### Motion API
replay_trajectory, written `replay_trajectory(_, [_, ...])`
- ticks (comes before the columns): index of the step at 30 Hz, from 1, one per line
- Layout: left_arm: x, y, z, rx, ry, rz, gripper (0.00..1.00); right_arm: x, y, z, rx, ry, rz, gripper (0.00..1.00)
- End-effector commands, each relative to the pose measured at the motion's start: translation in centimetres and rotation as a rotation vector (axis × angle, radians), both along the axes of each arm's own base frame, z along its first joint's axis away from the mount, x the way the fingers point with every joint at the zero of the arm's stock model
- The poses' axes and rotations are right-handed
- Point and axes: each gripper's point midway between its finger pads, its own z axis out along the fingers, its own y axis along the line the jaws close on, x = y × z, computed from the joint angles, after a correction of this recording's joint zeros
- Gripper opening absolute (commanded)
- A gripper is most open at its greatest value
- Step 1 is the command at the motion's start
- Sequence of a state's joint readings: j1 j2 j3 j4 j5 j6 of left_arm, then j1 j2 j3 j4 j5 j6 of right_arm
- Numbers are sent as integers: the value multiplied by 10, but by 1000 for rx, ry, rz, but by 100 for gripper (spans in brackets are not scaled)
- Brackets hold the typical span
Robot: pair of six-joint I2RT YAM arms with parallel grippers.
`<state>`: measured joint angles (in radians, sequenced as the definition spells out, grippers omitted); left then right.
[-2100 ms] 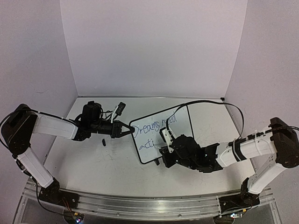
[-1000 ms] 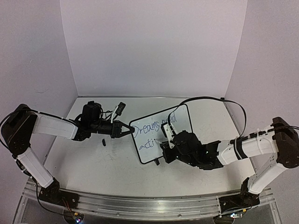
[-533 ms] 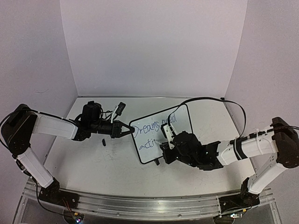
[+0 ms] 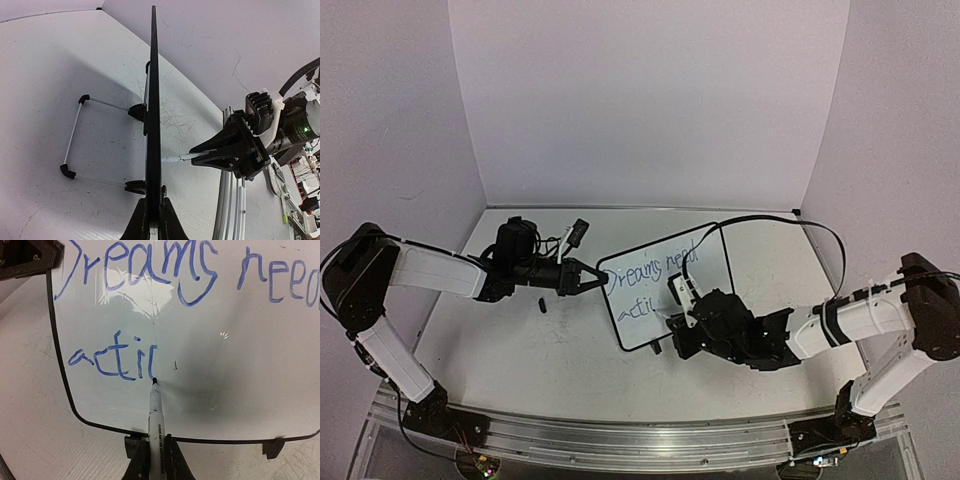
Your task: Write a sentence on the whiteboard
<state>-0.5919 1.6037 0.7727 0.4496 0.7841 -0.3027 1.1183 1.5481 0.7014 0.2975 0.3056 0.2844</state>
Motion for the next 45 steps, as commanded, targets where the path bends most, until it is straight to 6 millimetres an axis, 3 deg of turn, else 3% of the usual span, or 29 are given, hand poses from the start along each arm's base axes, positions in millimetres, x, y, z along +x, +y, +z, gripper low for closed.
replay_trajectory(1, [1,-1,5,13,-28,-9,0,11,-10,14,18,-44,-82,0])
replay_trajectory(8, [0,0,6,12,-29,-10,0,19,-4,31,55,-87,-94,0])
replay_trajectory(19, [0,0,6,13,-33,-10,0,24,6,40,72,-107,-80,0])
replay_trajectory(35, [0,0,5,15,-34,-10,0,17,16,26,54,-70,-15,0])
replay_trajectory(40, [0,0,4,18,-35,-8,0,11,4,31,58,-79,-17,0])
replay_trajectory(43, [0,0,3,18,-33,-10,0,16,-13,47,101,-95,-59,0])
replay_trajectory(45, [0,1,3,19,-32,-9,0,19,-14,48,103,-96,-64,0])
